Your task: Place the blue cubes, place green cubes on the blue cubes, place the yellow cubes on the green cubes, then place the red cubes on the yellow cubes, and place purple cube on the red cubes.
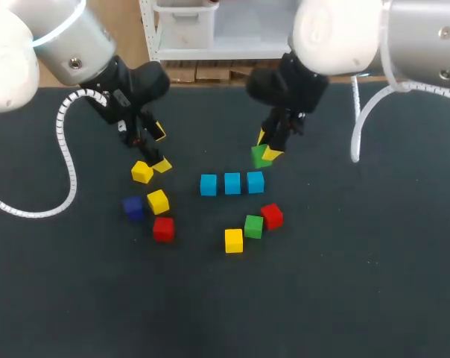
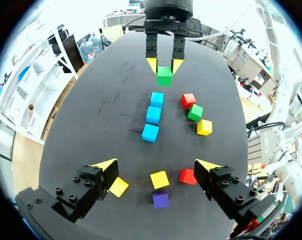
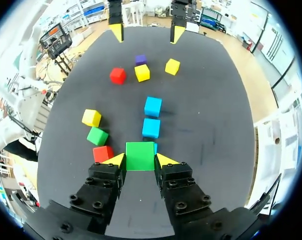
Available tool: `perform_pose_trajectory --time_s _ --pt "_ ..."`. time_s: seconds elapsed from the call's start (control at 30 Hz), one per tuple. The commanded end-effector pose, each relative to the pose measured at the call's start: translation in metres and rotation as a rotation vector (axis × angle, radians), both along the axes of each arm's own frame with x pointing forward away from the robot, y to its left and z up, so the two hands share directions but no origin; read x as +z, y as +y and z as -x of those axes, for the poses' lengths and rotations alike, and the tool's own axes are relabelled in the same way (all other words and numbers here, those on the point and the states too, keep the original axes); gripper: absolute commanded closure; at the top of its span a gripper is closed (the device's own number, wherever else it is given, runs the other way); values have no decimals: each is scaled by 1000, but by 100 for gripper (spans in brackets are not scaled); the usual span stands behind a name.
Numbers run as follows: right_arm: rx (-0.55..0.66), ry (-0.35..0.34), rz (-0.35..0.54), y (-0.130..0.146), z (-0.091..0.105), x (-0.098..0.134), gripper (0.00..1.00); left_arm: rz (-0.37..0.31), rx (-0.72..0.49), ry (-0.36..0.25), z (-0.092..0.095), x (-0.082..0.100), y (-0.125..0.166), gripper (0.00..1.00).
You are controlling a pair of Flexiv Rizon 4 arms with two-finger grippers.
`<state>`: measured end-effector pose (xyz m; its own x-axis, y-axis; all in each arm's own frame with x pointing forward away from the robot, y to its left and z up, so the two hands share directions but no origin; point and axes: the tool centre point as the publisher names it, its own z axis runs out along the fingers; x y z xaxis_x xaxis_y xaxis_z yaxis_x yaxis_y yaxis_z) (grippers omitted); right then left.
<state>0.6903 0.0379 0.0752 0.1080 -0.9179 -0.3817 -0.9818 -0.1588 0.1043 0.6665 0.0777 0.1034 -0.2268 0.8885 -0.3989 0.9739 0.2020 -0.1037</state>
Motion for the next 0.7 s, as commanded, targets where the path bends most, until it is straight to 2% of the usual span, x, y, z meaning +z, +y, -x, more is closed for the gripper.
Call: perform_pose_trajectory --time_s 0.03,0.33,0.7 --pt "-9 2 6 8 -4 -6 100 3 -2 -1 0 -1 1 0" --pt "-32 15 -4 22 -5 -19 100 3 -2 -1 0 -1 1 0" --pt "-75 26 31 27 -1 -29 100 3 -2 -1 0 -1 1 0"
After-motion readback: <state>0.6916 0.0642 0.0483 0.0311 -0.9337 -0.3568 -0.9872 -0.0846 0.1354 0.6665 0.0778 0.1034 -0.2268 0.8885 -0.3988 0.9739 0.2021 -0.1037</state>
